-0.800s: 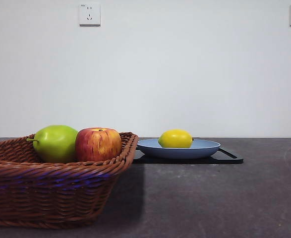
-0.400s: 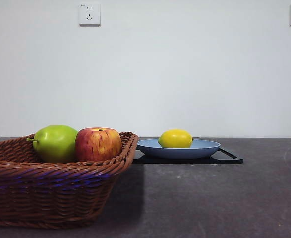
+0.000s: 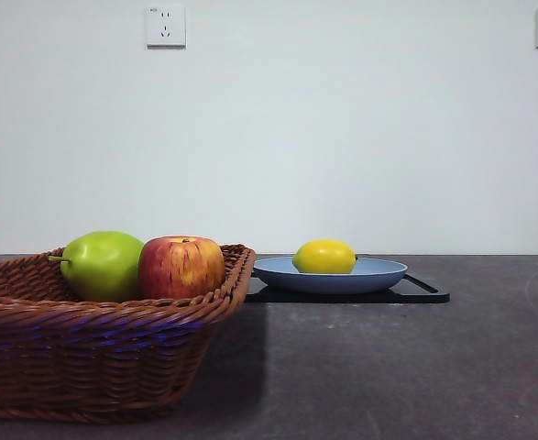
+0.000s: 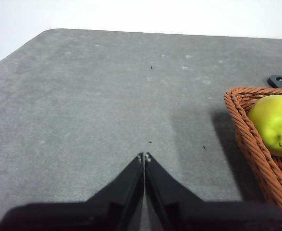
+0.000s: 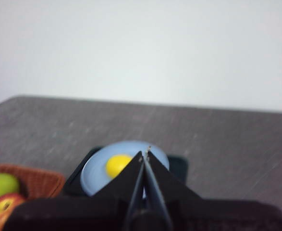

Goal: Take the lemon from the basket,put the lemon in the plate,hand out the plate

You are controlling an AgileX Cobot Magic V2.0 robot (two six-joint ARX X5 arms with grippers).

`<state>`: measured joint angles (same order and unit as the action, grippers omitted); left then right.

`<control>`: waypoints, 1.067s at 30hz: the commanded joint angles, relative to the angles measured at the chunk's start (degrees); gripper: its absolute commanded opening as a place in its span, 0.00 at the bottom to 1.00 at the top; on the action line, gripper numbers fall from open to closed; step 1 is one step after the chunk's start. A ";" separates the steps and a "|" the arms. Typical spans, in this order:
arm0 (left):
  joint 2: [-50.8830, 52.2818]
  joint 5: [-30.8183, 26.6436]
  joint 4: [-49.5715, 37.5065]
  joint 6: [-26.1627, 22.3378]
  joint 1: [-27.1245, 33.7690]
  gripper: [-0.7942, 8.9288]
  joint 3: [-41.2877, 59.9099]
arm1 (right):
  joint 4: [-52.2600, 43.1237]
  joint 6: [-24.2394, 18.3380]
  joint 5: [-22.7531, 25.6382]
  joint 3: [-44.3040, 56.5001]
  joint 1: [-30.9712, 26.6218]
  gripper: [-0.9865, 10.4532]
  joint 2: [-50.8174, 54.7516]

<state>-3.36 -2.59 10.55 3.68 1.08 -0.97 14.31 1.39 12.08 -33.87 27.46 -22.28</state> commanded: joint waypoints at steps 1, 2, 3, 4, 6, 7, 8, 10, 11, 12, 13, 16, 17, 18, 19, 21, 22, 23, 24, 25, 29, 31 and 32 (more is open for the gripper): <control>0.17 -0.15 -0.66 0.22 0.15 0.09 0.63 | -0.33 -1.81 -0.85 3.10 -3.93 0.09 3.93; 0.17 -0.13 -0.66 0.22 0.15 0.09 0.63 | -0.35 -1.66 -2.54 4.61 -5.92 0.09 5.20; 0.17 -0.15 -0.66 0.22 0.15 0.09 0.63 | -0.33 -1.33 -5.40 6.58 -8.52 0.09 6.56; 0.17 -0.15 -0.66 0.22 0.15 0.09 0.63 | -0.35 -1.03 -8.17 8.52 -11.04 0.09 7.76; 0.17 -0.15 -0.66 0.22 0.15 0.09 0.63 | -0.39 -0.79 -11.67 12.33 -15.52 0.09 10.36; 0.17 -0.13 -0.66 0.22 0.15 0.09 0.63 | -0.46 -0.83 -12.66 14.29 -17.51 0.09 11.78; 0.17 -0.13 -0.66 0.22 0.15 0.09 0.63 | -0.59 -0.83 -13.40 16.00 -18.99 0.09 12.83; 0.17 -0.13 -0.66 0.22 0.15 0.09 0.63 | -0.79 -0.81 -13.66 19.65 -21.33 0.09 14.97; 0.17 -0.13 -0.66 0.22 0.15 0.09 0.63 | -1.03 -0.85 -13.66 21.16 -21.97 0.09 15.85; 0.17 -0.13 -0.66 0.22 0.15 0.09 0.63 | -1.44 -0.85 -13.64 23.04 -22.56 0.09 16.92; 0.17 -0.13 -0.66 0.22 0.15 0.09 0.63 | -2.08 -0.85 -13.64 24.44 -22.86 0.09 17.68; 0.17 -0.13 -0.66 0.22 0.15 0.09 0.63 | -2.80 -0.85 -13.66 27.80 -23.32 0.09 19.82; 0.17 -0.15 -0.66 0.22 0.15 0.09 0.63 | -2.84 -0.85 -13.66 28.44 -23.32 0.09 20.15; 0.17 -0.13 -0.66 0.22 0.15 0.09 0.63 | -2.95 -0.85 -13.66 29.05 -23.32 0.09 20.41; 0.17 -0.13 -0.66 0.22 0.15 0.09 0.63 | -3.17 -0.87 -13.66 29.64 -23.34 0.09 20.57; 0.17 -0.13 -0.66 0.22 0.15 0.09 0.63 | -3.41 -1.11 -13.66 30.47 -23.32 0.09 20.76; 0.17 -0.15 -0.66 0.22 0.15 0.09 0.63 | -3.41 -1.22 -13.64 30.82 -23.32 0.09 20.87; 0.17 -0.13 -0.66 0.22 0.15 0.09 0.63 | -3.41 -1.29 -13.64 31.06 -23.32 0.09 20.85; 0.17 -0.13 -0.66 0.22 0.15 0.09 0.63 | -3.41 -1.27 -13.64 31.36 -23.32 0.09 20.87; 0.17 -0.13 -0.66 0.22 0.15 0.09 0.63 | -3.43 -1.25 -13.64 31.65 -23.32 0.09 20.87; 0.17 -0.13 -0.66 0.22 0.15 0.09 0.63 | -3.63 -1.01 -13.66 33.31 -23.30 0.09 21.75; 0.17 -0.13 -0.66 0.22 0.15 0.09 0.63 | -4.24 -0.74 -13.68 33.38 -23.28 0.09 22.29; 0.17 -0.13 -0.68 0.22 0.15 0.09 0.63 | -4.28 -0.63 -13.66 33.38 -23.26 0.09 22.27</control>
<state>-3.36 -2.61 10.55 3.68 1.08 -0.97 10.22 0.45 -1.54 -1.08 4.14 -0.19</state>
